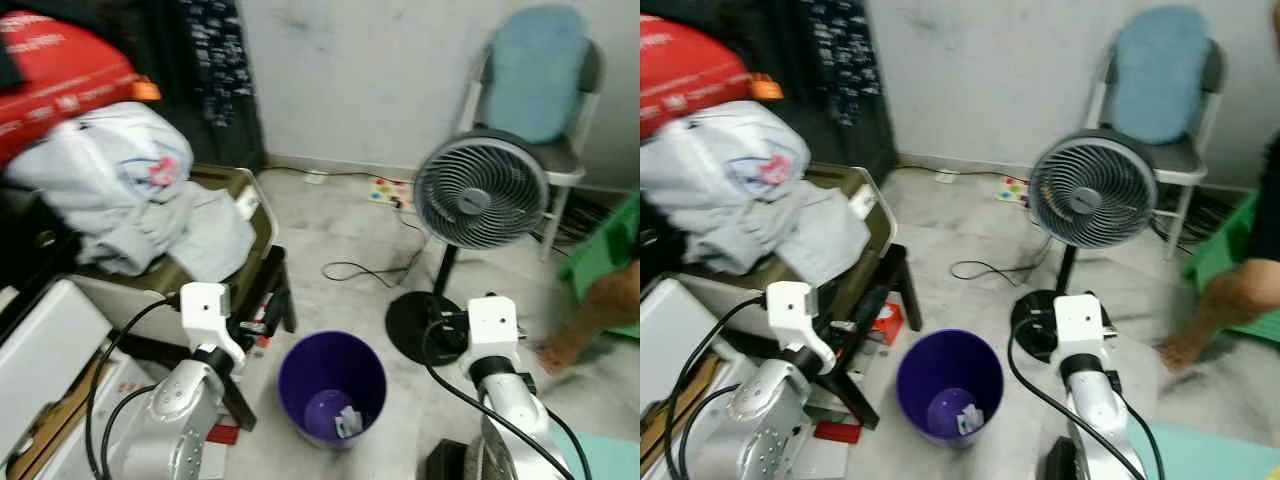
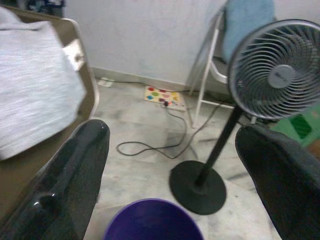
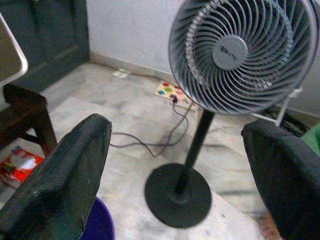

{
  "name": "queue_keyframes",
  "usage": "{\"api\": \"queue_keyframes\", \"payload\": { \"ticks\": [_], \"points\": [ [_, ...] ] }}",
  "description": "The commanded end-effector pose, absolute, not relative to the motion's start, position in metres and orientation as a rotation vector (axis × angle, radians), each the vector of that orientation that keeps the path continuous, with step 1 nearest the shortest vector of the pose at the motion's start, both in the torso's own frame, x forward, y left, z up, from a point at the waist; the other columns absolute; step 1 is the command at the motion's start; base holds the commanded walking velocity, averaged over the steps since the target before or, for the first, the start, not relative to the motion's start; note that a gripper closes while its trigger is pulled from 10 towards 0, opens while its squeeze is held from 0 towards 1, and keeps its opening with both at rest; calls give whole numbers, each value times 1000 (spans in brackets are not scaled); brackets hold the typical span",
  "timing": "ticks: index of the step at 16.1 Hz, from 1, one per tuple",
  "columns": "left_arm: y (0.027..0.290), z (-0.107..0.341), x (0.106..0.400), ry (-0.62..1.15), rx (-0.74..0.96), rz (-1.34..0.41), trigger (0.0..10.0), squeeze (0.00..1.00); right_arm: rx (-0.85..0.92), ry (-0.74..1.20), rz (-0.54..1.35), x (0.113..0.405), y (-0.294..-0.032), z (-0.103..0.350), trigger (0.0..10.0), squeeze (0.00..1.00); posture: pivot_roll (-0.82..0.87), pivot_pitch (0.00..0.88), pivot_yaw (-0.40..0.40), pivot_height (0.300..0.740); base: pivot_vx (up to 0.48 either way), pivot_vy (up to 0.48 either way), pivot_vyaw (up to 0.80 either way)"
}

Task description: Clean up the room

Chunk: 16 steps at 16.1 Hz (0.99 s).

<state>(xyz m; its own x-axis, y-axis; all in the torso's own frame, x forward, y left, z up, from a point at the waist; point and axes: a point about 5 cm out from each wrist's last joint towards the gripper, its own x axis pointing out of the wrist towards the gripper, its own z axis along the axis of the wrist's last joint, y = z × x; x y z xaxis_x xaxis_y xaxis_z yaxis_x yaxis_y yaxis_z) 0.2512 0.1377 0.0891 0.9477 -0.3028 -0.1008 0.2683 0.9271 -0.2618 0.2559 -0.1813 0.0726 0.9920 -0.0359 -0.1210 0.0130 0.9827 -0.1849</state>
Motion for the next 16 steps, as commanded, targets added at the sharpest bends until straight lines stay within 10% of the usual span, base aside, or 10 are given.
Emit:
{"api": "queue_keyframes", "payload": {
  "ticks": [1, 16],
  "points": [
    [138, 90, 253, 146, -250, -289, 10000, 0, -180, 144, -33, 255, -185, 69, 10000, 0, -138, 0, 85, 740, 0, 0, -663],
    [135, 90, 254, 141, -264, -302, 10000, 0, -180, 148, -29, 257, -186, 68, 10000, 0, -141, 0, 78, 740, 0, 0, -84]
  ]
}}
